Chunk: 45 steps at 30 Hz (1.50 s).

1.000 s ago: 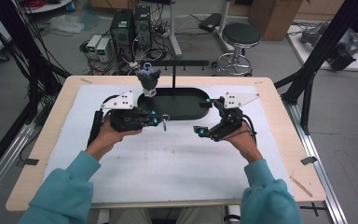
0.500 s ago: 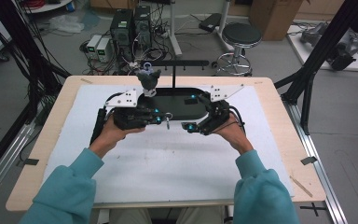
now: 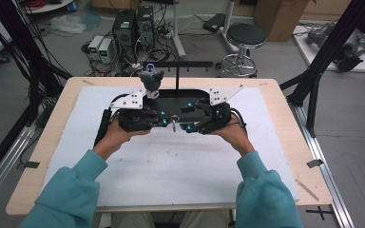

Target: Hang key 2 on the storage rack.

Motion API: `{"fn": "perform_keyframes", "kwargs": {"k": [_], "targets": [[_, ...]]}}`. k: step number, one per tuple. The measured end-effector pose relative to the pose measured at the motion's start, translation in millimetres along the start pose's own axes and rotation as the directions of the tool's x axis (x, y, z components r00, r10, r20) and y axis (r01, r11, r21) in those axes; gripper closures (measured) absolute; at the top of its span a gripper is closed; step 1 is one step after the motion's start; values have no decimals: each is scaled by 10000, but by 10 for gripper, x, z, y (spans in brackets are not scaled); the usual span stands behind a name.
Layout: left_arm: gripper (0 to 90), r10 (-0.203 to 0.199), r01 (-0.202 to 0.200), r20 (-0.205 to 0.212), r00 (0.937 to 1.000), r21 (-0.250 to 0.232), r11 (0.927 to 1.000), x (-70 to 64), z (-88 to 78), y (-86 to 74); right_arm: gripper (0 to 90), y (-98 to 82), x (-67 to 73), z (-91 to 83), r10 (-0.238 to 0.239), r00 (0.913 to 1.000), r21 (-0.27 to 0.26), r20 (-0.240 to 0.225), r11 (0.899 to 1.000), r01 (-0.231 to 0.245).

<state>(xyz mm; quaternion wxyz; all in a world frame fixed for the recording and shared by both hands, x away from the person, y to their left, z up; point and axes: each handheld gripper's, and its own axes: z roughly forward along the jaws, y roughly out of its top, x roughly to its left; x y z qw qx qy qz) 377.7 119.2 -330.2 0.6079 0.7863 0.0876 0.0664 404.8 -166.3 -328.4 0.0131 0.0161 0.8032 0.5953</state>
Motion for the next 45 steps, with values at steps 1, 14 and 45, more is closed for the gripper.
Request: {"fn": "perform_keyframes", "kwargs": {"k": [1,14,45], "targets": [[881,30,-30,16,10000,32,10000,-5,8,0,415,0,0,0,0,10000,0,0,10000,0],[881,56,-56,138,9999,60,10000,-6,21,-7,624,-6,-5,25,-131,9985,340,-524,9993,149],[873,397,-401,153,9991,264,9988,-25,57,-15,887,33,31,48,-590,9980,741,-235,9954,606]]}}
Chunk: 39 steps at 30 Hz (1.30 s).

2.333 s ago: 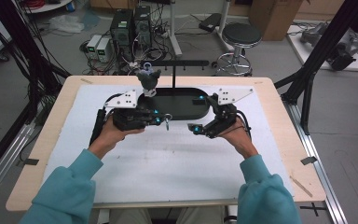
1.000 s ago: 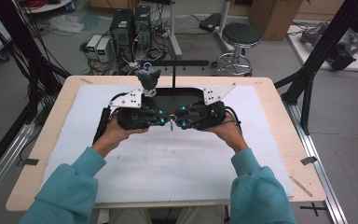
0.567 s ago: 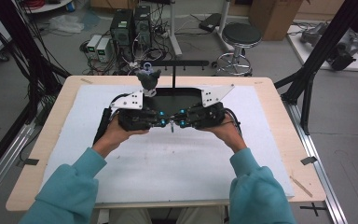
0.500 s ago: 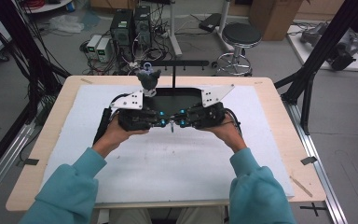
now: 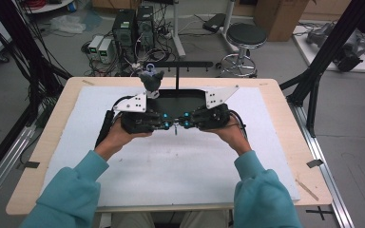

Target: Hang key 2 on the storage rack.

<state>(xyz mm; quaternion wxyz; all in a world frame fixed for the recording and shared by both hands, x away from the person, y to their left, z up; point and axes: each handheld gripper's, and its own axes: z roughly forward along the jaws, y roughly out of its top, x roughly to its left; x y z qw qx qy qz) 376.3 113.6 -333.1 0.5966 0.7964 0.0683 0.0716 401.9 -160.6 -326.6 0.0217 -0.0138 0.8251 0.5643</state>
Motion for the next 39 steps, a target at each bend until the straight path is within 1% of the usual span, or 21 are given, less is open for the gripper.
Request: {"fn": "perform_keyframes", "kwargs": {"k": [5,7,8,9,11,12,14,15,20,24,25,27,28,29,31,32,33,34,36,37,39], "targets": [[861,-32,32,-26,10000,10,10000,6,0,-4,889,3,0,6,-18,10000,44,86,10000,18],[671,-33,30,-234,9997,-135,9999,7,4,-10,889,9,18,6,131,9997,233,212,9996,-136],[671,37,-43,-358,9994,-179,9998,6,0,-12,890,11,11,11,-57,9996,213,290,9998,51],[622,-2,-9,-707,9975,-150,9999,-6,-8,-15,889,10,10,13,-24,9997,206,258,9998,19],[394,-147,144,-1209,9926,-30,9999,-23,-24,-28,889,8,9,5,42,9993,226,368,9997,-51],[322,-134,121,-1225,9924,-108,9999,-23,-39,-43,889,4,1,-5,74,9993,200,361,9998,-81],[95,-75,42,-1731,9849,-198,9998,-35,-80,-82,889,3,-4,-26,94,9986,248,514,9996,-107],[18,-245,214,-1981,9799,-177,9996,-29,-121,-102,889,1,-3,-37,176,9985,287,527,9994,-192],[17,-379,281,-3201,9466,-355,9990,-22,-398,-247,889,-19,-46,-131,342,9938,297,1056,9989,-375],[17,-175,11,-4068,9133,-406,9992,-117,-606,-392,889,-46,-90,-235,559,9869,213,1517,9980,-598],[17,-207,24,-4241,9054,-436,9990,-147,-654,-437,889,-63,-117,-293,670,9825,170,1735,9973,-711],[17,-350,94,-4575,8885,-581,9983,-216,-741,-544,889,-70,-131,-320,735,9806,120,1816,9970,-769],[17,-379,131,-4670,8834,-562,9983,-238,-763,-581,889,-82,-150,-377,843,9741,60,2096,9961,-875],[17,-441,257,-4847,8736,-447,9987,-269,-791,-628,889,-82,-150,-377,843,9741,60,2096,9961,-875],[17,-696,439,-5025,8618,-628,9971,-319,-841,-740,889,-90,-162,-436,1019,9693,33,2240,9944,-1053],[17,-836,603,-5210,8494,-616,9963,-337,-873,-803,889,-99,-198,-495,1121,9633,3,2440,9933,-1157],[17,-949,683,-5257,8453,-699,9952,-345,-891,-841,889,-99,-198,-495,1121,9633,3,2440,9933,-1157],[17,-1105,813,-5311,8401,-780,9936,-351,-916,-888,889,-96,-216,-537,1381,9584,-106,2497,9901,-1399],[17,-1365,1084,-5447,8274,-836,9906,-364,-966,-961,889,-88,-233,-559,1328,9556,-74,2631,9907,-1356],[17,-1403,1087,-5519,8220,-897,9900,-378,-993,-996,889,-78,-248,-578,1330,9527,-75,2731,9907,-1362],[17,-1354,920,-5780,8047,-1038,9903,-417,-1036,-1062,889,-70,-281,-617,1456,9489,-206,2801,9891,-1457]]}}
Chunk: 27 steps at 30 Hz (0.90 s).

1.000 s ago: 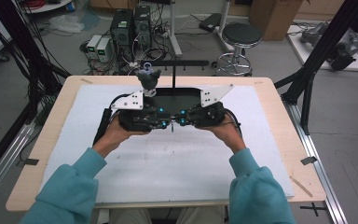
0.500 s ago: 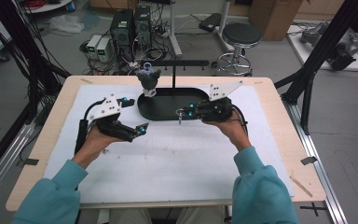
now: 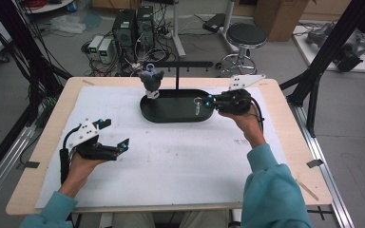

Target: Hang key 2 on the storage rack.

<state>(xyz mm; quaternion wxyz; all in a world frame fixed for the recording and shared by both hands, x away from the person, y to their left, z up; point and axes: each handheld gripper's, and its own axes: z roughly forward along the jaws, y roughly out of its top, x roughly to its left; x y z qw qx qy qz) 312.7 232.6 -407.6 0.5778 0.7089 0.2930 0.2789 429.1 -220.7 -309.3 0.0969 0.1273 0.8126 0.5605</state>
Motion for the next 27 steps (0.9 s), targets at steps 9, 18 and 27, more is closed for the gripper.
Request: {"fn": "perform_keyframes", "kwargs": {"k": [9,18,27], "targets": [[17,-428,405,-432,9982,-531,9978,-13,-203,-296,889,96,-174,-54,256,9981,235,569,9994,-270],[17,-350,283,-637,9974,-1031,9943,-23,-316,-407,889,291,-382,-89,317,9961,423,820,9985,-352],[17,-465,321,-1045,9934,-1357,9902,-3,-353,-511,889,370,-627,-105,551,9945,701,888,9956,-614]]}}
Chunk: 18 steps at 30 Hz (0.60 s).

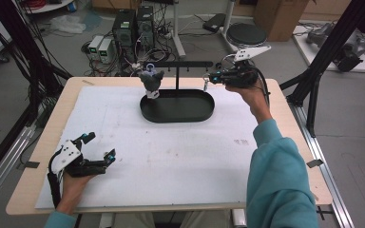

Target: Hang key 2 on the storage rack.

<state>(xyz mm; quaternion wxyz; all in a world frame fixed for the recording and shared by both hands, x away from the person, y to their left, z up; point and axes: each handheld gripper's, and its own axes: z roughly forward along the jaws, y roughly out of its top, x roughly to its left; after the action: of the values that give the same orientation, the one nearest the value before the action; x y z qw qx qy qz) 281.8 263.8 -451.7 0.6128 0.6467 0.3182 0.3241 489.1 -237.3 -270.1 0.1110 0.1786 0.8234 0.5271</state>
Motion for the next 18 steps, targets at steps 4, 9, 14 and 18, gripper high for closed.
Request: {"fn": "perform_keyframes", "kwargs": {"k": [4,9,14,18], "targets": [[17,-97,97,-15,10000,-22,10000,10,-3,-29,889,30,-84,32,-6,10000,297,75,9996,4],[17,-161,160,-68,9998,-162,9997,16,-15,-37,889,66,-169,73,-27,9999,426,104,9991,22],[17,-32,24,-233,9997,-321,9995,-2,-30,-45,889,106,-233,75,-45,9997,713,240,9975,27],[17,-127,111,-335,9994,-482,9988,1,-45,-52,889,99,-266,94,75,9996,734,273,9973,-95]]}}
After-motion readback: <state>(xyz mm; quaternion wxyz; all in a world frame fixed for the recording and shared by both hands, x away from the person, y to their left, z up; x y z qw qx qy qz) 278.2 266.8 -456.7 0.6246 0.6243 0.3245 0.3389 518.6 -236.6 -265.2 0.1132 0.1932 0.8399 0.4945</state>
